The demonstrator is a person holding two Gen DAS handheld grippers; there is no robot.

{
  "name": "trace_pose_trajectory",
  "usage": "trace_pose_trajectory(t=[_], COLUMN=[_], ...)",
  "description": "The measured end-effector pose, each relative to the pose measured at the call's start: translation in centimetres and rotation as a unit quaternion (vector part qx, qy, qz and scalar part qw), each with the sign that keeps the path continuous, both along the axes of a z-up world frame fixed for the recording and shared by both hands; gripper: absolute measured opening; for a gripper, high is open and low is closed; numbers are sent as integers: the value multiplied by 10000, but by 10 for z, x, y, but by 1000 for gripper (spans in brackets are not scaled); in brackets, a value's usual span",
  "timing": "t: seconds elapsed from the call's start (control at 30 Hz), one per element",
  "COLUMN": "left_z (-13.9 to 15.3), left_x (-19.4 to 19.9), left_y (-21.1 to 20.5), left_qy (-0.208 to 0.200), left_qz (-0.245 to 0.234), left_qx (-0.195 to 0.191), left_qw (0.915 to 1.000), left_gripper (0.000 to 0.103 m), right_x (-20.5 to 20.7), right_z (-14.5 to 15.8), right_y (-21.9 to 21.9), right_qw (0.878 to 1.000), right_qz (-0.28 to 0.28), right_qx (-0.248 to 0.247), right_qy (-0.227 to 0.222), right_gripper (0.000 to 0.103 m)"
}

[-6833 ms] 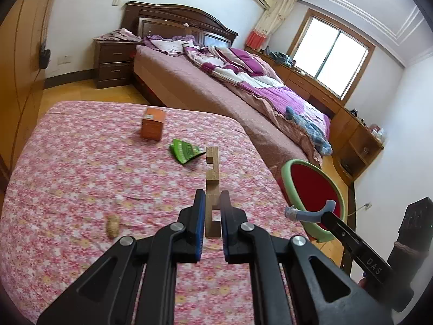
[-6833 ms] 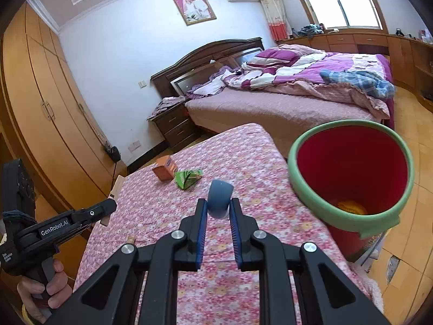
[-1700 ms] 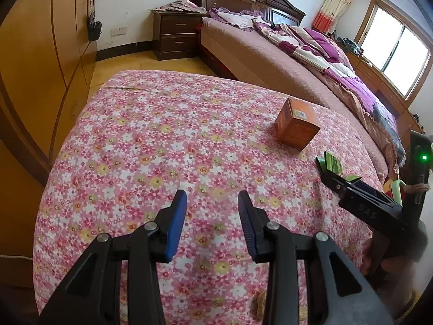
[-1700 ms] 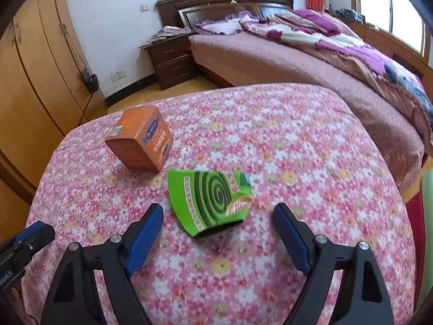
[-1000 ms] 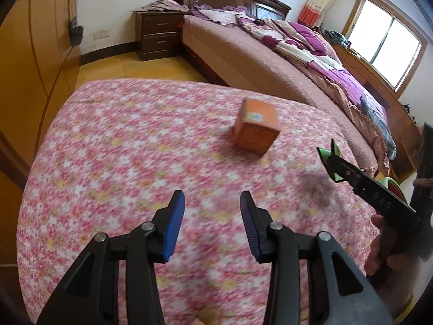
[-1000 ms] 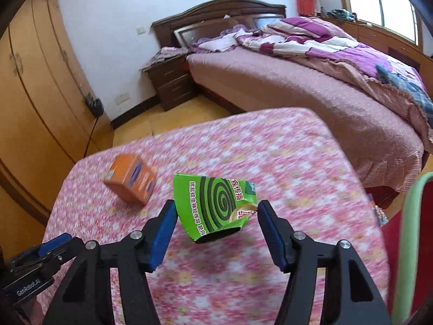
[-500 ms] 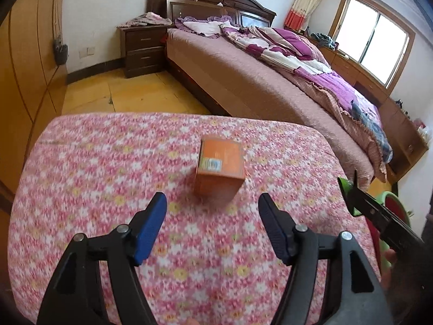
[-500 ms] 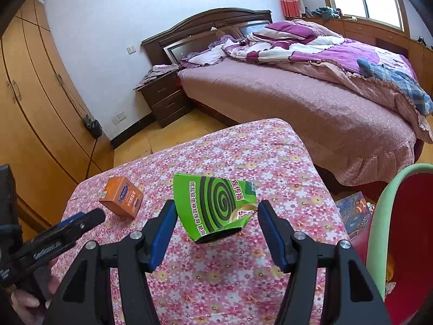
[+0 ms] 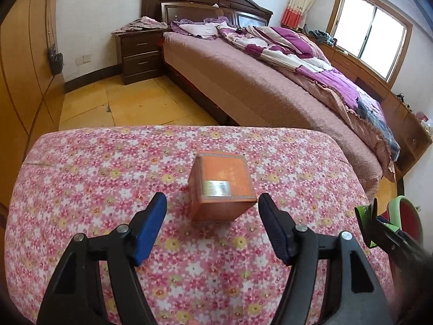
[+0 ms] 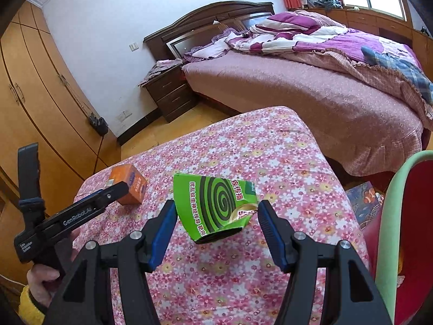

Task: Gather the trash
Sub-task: 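Grasp the orange box with the left tool while the right tool holds the green packet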

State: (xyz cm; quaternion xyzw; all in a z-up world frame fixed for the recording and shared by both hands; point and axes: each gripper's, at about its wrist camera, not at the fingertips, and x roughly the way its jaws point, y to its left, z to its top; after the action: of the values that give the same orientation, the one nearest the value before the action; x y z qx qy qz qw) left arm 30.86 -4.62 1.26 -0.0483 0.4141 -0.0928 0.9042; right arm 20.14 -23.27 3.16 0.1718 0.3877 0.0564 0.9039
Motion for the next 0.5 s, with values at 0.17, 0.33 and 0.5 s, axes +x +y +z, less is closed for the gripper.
trace_pose_trajectory(t=[0.17,0.33,0.5], left_z=[-4,-7,-17], left_x=[3,8,22], left_y=[-7,-19,-20], left_qy=[137,129,251], left_qz=[-24,14,258], left_qx=[-151,63,195], left_qw=[9998,9999,9992], left_gripper=[70,70,62], right_x=[-2,-4,-5], right_z=[2,2,1], right_y=[-3,-8,-9], right_qw=[10000,9998,9998], right_qz=[-74,-159,-171], right_qx=[24,90,135], right_qy=[-60,-51,-31], right_gripper=[64,64,64])
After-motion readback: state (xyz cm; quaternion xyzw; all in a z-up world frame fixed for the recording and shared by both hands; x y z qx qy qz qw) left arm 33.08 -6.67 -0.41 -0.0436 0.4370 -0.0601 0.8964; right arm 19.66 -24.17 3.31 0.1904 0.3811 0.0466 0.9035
